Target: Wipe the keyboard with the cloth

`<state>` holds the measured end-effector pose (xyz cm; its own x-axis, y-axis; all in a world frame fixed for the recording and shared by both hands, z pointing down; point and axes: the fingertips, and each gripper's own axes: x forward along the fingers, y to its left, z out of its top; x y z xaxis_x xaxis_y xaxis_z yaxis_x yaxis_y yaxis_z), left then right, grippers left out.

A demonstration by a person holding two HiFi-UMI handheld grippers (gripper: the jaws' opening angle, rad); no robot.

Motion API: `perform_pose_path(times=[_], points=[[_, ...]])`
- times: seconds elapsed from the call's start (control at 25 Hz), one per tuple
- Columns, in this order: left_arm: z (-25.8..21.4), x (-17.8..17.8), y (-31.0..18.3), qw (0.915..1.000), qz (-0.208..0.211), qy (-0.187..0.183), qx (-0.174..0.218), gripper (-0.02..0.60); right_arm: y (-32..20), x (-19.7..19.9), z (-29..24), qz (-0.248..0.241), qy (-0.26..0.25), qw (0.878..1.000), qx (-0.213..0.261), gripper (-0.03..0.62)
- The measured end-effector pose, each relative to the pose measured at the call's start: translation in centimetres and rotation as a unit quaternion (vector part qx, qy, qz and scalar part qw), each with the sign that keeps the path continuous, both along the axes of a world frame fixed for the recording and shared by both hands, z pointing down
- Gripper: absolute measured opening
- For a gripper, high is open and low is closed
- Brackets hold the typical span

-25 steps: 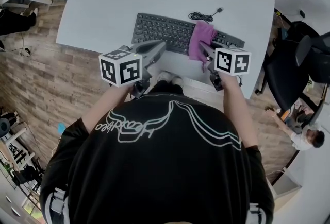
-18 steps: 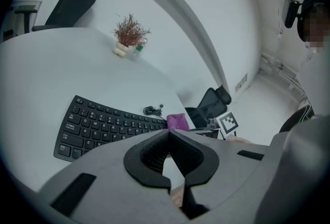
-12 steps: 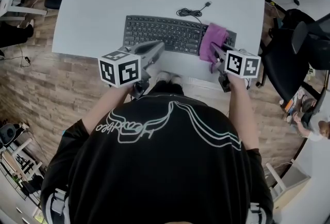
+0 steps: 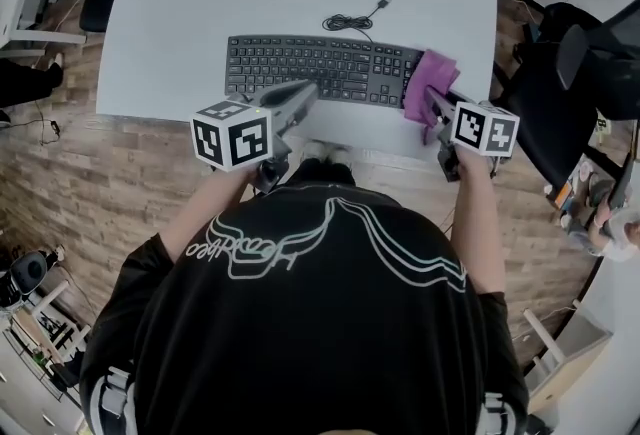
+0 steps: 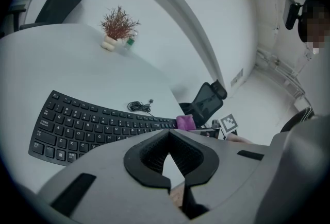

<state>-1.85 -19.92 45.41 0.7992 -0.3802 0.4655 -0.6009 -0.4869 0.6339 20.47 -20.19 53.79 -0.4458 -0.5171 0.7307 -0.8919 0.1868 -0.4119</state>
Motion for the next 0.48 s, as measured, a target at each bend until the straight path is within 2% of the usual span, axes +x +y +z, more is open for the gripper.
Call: perform_pose_path(times=[0.24, 0.48], points=[[-0.3, 1.2, 0.3, 1.0, 0.001, -0.001, 0.002, 0.006, 0.7, 3.0, 0.1, 0.014, 0.017, 1.0, 0.0, 0.055], [-0.9, 1.8, 0.5, 0.9999, -0.011, -0.006, 0.012, 0.006, 0.5, 3.3, -0.5, 0.0, 0.026, 1.0, 0.017, 0.054]])
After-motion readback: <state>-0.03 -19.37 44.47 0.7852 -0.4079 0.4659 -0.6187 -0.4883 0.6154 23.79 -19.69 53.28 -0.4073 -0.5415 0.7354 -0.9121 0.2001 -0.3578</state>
